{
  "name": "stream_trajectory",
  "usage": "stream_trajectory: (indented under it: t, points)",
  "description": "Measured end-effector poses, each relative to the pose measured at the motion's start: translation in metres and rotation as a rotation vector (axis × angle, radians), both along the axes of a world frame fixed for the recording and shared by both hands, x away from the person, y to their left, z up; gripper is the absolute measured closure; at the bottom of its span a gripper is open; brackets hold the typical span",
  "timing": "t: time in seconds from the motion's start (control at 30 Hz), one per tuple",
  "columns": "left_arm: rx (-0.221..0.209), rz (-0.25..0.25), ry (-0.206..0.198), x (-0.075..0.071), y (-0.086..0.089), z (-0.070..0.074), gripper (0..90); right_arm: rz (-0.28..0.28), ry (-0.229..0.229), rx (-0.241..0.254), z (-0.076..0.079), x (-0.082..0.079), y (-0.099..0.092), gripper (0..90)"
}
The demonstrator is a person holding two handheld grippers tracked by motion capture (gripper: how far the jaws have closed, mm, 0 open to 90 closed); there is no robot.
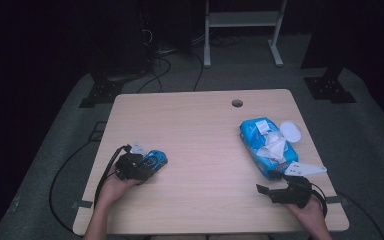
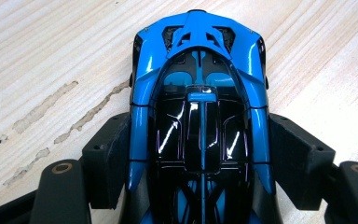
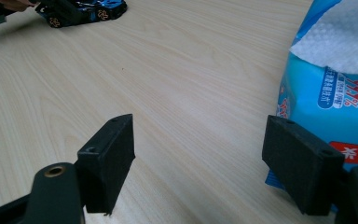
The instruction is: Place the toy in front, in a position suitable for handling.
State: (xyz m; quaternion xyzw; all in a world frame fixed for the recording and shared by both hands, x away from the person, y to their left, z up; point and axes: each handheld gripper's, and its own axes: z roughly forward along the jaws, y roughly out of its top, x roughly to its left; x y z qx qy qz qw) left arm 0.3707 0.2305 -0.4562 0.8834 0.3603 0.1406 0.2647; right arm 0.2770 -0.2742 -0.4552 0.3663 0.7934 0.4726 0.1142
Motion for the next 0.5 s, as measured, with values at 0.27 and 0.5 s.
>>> stream_trajectory:
  t: [0.27,0.5]
  points:
    - [0.006,-0.004,0.016,0.0017,0.0001,0.0017,28.1,-0.001,-0.005,-0.01,-0.0001,-0.001,0.001,24.2]
    - [0.016,-0.016,0.023,0.0025,0.0015,0.0034,28.2,-0.002,-0.007,-0.013,0.0003,-0.0009,0.002,24.2]
